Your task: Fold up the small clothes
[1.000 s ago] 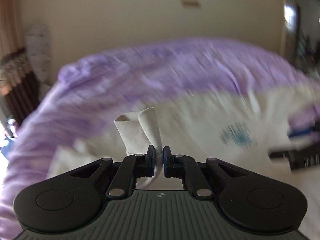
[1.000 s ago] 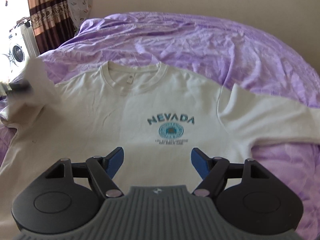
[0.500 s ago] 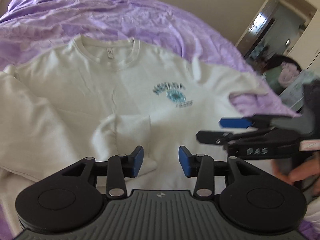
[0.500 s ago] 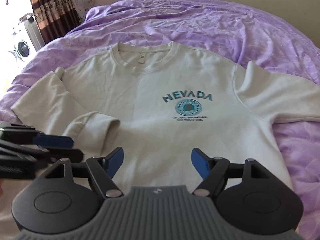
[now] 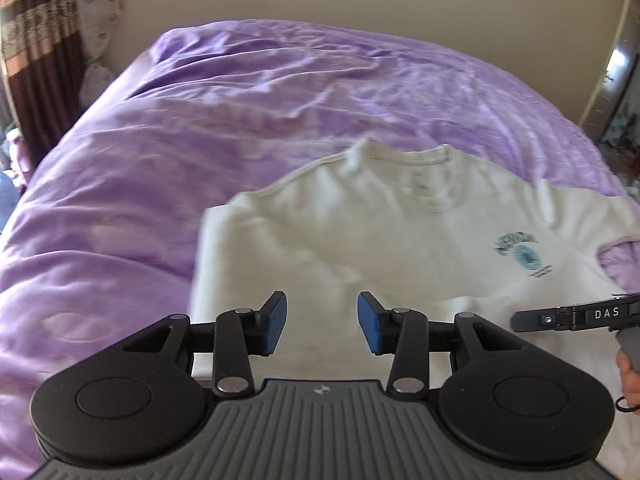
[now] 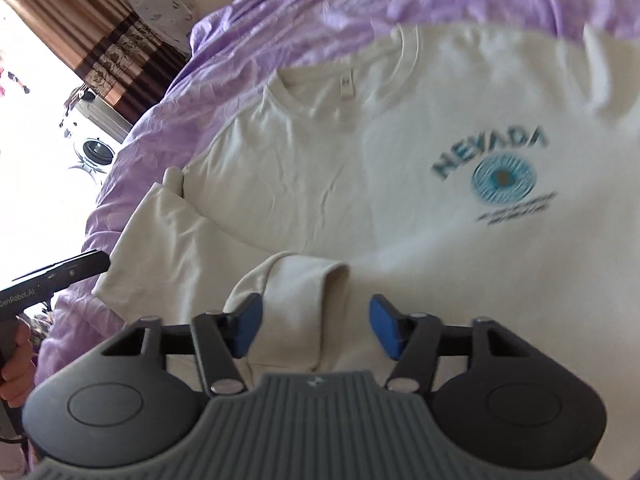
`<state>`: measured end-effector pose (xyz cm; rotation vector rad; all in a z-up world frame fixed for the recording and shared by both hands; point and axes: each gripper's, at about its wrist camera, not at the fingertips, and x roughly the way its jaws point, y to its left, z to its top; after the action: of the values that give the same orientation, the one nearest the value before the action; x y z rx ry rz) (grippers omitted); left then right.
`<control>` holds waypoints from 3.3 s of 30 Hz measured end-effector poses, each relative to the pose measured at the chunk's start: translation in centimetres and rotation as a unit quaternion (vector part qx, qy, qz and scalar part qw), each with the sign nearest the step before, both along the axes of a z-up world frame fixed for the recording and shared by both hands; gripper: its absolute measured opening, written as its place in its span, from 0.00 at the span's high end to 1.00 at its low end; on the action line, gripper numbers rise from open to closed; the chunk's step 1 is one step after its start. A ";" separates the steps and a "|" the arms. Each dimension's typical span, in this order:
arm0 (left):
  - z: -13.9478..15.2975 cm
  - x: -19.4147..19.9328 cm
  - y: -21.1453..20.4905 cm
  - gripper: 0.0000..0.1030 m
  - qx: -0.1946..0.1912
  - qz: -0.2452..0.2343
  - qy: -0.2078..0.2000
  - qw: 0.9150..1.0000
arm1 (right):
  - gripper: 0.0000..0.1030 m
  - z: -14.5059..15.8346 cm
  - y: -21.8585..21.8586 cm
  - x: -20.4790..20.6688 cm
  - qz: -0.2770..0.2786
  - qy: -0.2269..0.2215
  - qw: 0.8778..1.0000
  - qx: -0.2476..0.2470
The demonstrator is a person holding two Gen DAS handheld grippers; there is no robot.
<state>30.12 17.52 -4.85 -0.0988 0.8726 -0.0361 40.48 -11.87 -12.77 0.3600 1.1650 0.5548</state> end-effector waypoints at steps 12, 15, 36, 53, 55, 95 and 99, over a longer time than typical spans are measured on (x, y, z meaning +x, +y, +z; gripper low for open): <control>-1.4 -0.4 3.2 0.53 -0.003 0.018 0.014 1.000 | 1.00 -0.3 -0.2 -0.6 -0.001 0.012 0.999 0.038; -1.5 -0.4 3.1 0.53 -0.009 0.012 0.017 1.000 | 1.00 0.4 -1.0 -1.1 0.000 0.025 0.998 0.055; 1.7 0.2 7.0 0.53 0.011 0.097 -0.028 0.995 | 0.95 2.7 0.7 -0.3 0.014 -0.024 0.999 0.045; -3.3 6.3 9.8 0.53 -0.187 0.147 0.015 0.971 | 1.00 13.1 -7.0 8.9 -0.051 -0.144 0.988 -0.021; -5.1 7.4 10.0 0.53 -0.218 0.165 0.026 0.962 | 1.00 10.2 -8.0 9.6 -0.060 -0.122 0.990 -0.029; -6.9 8.7 7.4 0.90 -0.084 0.144 0.046 0.985 | 0.86 -3.2 -14.5 12.4 -0.157 -0.042 0.982 -0.101; -4.9 6.5 6.6 0.87 -0.081 0.081 0.063 0.991 | 0.74 -1.9 -16.0 11.3 -0.164 -0.043 0.981 -0.098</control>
<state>36.65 24.13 -9.77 -0.3272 0.9856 0.0513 51.77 -27.86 -14.72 0.3459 1.0394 0.1632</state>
